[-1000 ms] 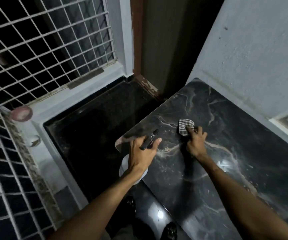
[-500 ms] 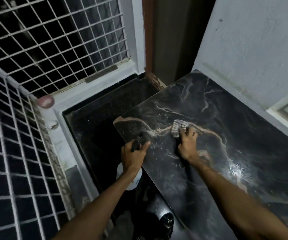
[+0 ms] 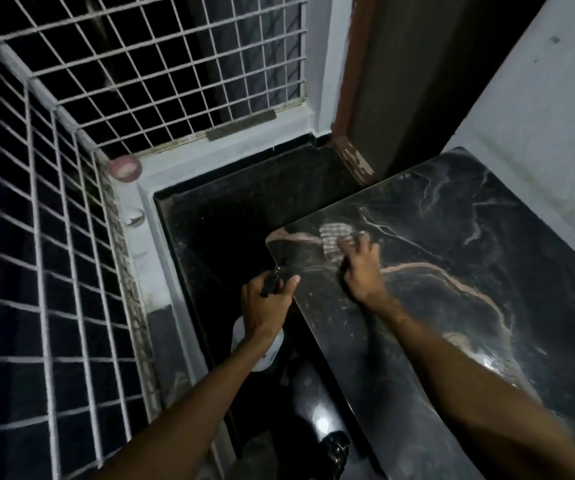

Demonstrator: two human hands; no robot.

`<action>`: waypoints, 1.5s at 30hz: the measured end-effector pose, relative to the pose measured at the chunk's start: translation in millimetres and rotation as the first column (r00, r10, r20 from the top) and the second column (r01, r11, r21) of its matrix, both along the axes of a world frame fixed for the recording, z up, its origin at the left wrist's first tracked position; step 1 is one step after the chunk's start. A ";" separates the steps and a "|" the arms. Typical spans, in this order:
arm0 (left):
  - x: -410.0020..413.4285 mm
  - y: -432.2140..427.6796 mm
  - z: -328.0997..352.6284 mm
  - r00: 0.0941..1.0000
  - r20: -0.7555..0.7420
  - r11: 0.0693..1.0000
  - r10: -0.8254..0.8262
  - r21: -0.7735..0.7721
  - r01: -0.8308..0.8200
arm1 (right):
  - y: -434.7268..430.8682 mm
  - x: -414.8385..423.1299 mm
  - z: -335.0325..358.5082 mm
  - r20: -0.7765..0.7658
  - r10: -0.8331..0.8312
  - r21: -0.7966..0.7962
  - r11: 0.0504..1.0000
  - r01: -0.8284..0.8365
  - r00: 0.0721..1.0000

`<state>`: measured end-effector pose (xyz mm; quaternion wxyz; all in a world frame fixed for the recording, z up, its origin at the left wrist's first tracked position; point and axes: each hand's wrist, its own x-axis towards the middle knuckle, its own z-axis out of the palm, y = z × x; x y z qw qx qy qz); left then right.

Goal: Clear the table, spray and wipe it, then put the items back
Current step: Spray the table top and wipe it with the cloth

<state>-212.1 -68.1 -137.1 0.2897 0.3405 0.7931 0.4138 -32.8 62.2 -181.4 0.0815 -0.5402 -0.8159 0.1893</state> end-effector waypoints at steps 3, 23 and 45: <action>-16.9 2.8 0.3 1.000 0.013 1.000 0.024 0.001 -0.024 | 19.3 -39.7 0.8 0.060 -0.032 0.021 0.999 0.030 0.998; -49.3 37.2 -4.5 0.990 -0.027 0.988 -0.135 0.070 0.137 | 17.5 -42.4 -0.8 0.125 0.037 0.042 0.998 -0.042 0.991; 287.4 -38.5 39.0 0.666 -0.092 0.668 -0.740 0.021 0.744 | -251.8 356.9 18.2 -0.120 -0.884 -0.068 0.461 0.885 0.451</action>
